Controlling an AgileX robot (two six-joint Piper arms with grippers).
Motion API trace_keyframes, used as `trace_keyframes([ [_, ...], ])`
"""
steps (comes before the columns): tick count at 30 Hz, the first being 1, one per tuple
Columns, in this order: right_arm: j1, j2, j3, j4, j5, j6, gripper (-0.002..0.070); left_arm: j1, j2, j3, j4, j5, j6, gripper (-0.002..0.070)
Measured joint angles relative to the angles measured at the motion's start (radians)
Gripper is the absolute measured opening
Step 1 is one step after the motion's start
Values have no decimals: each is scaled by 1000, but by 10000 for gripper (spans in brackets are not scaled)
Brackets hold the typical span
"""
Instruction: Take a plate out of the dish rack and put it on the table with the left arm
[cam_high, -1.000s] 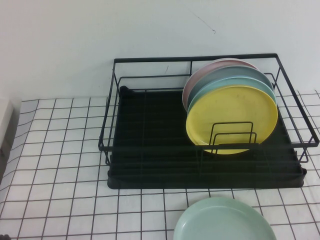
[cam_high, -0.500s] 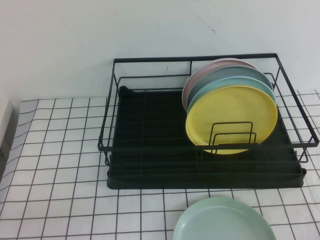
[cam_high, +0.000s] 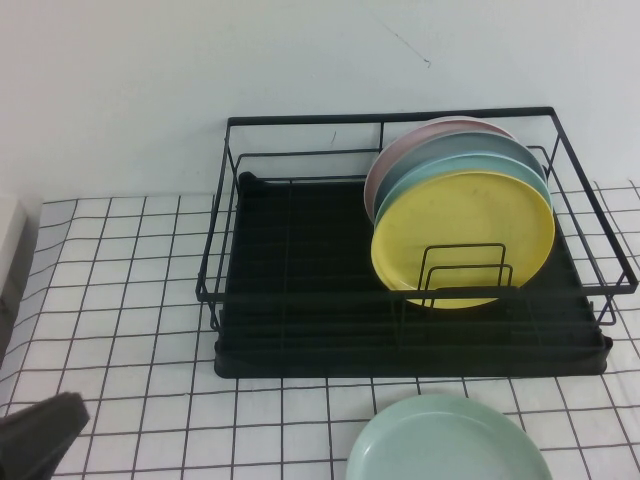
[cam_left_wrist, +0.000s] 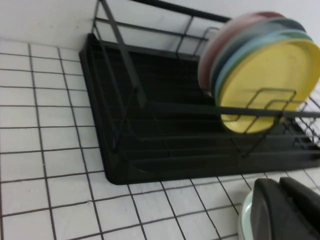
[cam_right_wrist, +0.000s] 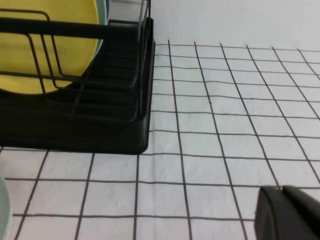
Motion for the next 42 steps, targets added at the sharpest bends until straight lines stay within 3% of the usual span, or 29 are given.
trace_keyframes([
  [9,0,0,0,0,0,0,-1,0,513,-394,-123,269,379,-3],
  [14,0,0,0,0,0,0,-1,-9,760,-573,-194,309,537,-3],
  [24,0,0,0,0,0,0,-1,-267,1168,-893,-212,234,697,-3],
  [33,0,0,0,0,0,0,-1,-391,1413,-1122,-176,239,854,1],
  [36,0,0,0,0,0,0,-1,-395,1458,-1183,-159,244,925,62],
  [42,0,0,0,0,0,0,-1,-395,1518,-1266,-160,239,1019,322],
])
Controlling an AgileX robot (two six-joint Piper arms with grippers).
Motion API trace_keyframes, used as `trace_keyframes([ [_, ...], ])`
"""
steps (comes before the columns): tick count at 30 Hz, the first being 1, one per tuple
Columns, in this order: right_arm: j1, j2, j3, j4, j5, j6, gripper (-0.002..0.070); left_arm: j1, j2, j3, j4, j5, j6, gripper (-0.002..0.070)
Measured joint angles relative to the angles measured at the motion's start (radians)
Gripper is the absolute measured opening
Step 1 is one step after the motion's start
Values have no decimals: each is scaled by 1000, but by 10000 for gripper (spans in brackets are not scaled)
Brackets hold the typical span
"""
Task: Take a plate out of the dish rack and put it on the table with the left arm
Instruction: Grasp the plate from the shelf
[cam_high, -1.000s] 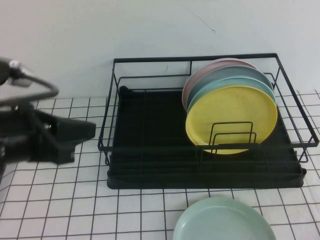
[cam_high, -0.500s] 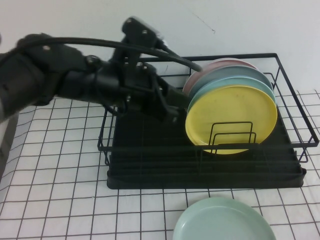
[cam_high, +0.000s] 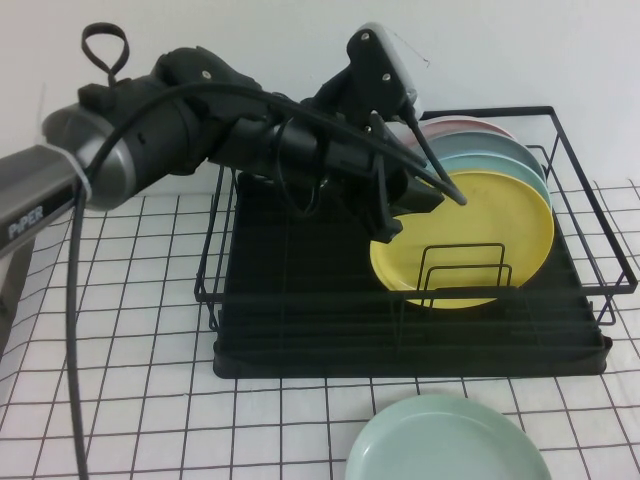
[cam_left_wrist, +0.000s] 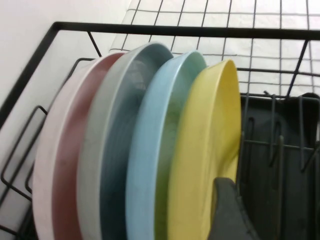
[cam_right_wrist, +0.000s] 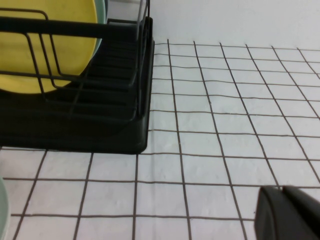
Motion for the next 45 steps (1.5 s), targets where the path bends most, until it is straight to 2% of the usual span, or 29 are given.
trace_keyframes([
  [3,0,0,0,0,0,0,-1,0,25,-17,-2,-10,47,357],
  [14,0,0,0,0,0,0,-1,0,76,-38,-23,-18,89,323],
  [35,0,0,0,0,0,0,-1,0,140,-42,-74,-105,169,318],
  [38,0,0,0,0,0,0,-1,-1,153,-42,-88,-108,169,291],
  [41,0,0,0,0,0,0,-1,-2,160,-42,-103,-125,169,210],
  [43,0,0,0,0,0,0,-1,-2,160,-42,-118,-137,173,102],
  [45,0,0,0,0,0,0,-1,-2,160,-42,-129,-150,175,89],
])
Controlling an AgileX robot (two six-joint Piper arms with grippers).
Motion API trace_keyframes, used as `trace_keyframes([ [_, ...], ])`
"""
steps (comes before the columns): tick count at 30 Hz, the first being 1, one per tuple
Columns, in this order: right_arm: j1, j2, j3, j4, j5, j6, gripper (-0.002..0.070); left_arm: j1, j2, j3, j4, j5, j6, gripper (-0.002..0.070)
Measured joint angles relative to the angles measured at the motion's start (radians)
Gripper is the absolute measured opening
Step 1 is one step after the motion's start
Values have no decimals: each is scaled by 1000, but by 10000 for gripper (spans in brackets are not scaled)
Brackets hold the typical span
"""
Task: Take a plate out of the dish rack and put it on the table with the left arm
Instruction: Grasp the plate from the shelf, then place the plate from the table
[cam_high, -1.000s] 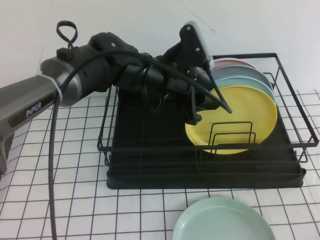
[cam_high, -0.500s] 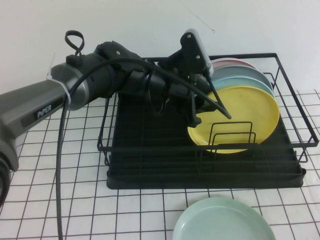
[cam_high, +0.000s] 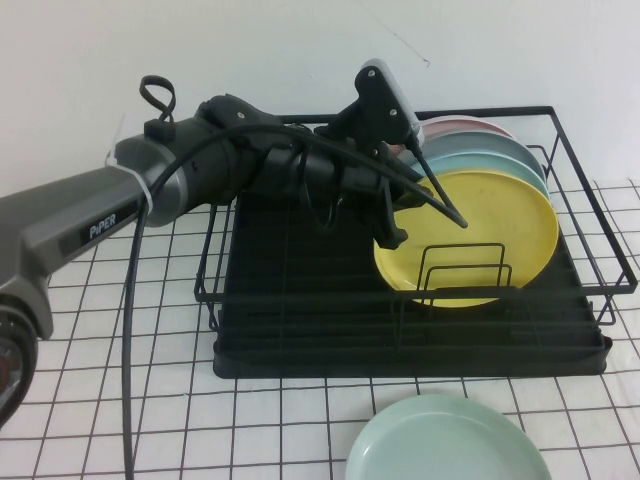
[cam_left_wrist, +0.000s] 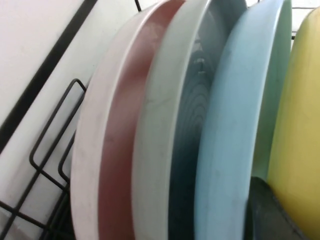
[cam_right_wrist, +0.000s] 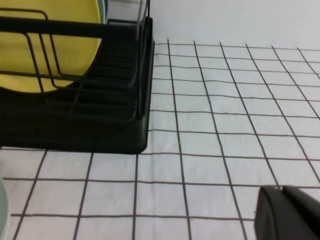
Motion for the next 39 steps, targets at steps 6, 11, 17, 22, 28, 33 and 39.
trace_keyframes([
  [6,0,0,0,0,0,0,-1,0,-47,0,-2,-2,-10,88],
  [11,0,0,0,0,0,0,-1,0,-134,0,-4,-10,-44,83],
  [17,0,0,0,0,0,0,-1,0,-228,0,9,35,-145,50],
  [22,0,0,0,0,0,0,-1,0,-315,0,121,110,-355,50],
  [28,0,0,0,0,0,0,-1,0,-381,0,276,243,-626,50],
  [33,0,0,0,0,0,0,-1,0,-391,0,318,394,-777,50],
  [39,0,0,0,0,0,0,-1,0,-392,0,385,502,-925,50],
])
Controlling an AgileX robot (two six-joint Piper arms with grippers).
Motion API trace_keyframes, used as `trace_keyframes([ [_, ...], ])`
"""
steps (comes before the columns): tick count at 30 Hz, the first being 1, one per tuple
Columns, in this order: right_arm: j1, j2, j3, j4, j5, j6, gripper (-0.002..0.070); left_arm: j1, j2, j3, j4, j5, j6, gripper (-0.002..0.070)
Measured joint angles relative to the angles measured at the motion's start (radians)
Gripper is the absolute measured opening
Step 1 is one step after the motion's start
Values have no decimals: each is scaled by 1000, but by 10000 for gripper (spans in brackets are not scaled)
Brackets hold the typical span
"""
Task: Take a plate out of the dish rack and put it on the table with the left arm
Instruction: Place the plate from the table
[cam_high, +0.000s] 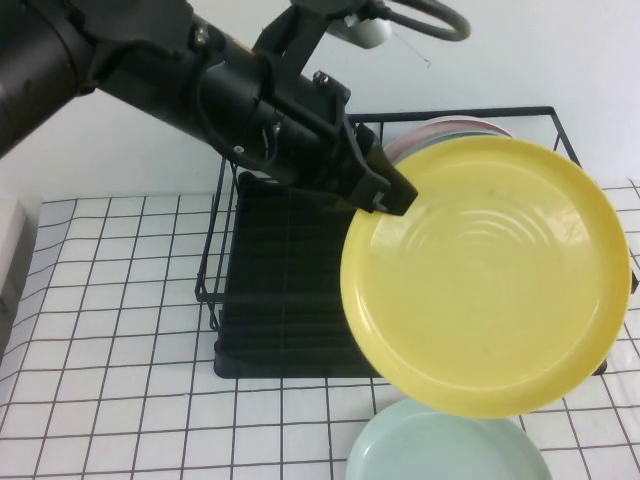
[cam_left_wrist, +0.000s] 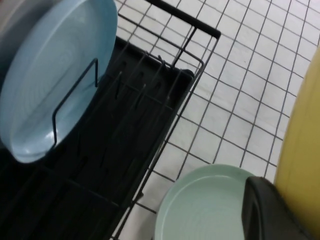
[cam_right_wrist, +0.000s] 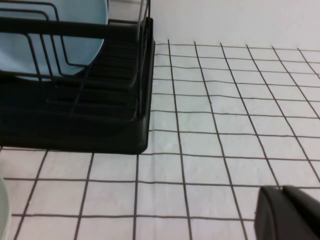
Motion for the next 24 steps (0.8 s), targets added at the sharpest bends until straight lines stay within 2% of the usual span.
trace_keyframes([
  [5,0,0,0,0,0,0,-1,-38,-2,26,21,14,-57,50],
  [13,0,0,0,0,0,0,-1,-193,-5,200,38,-22,-101,50],
  [24,0,0,0,0,0,0,-1,-208,-2,357,154,-246,-214,49],
])
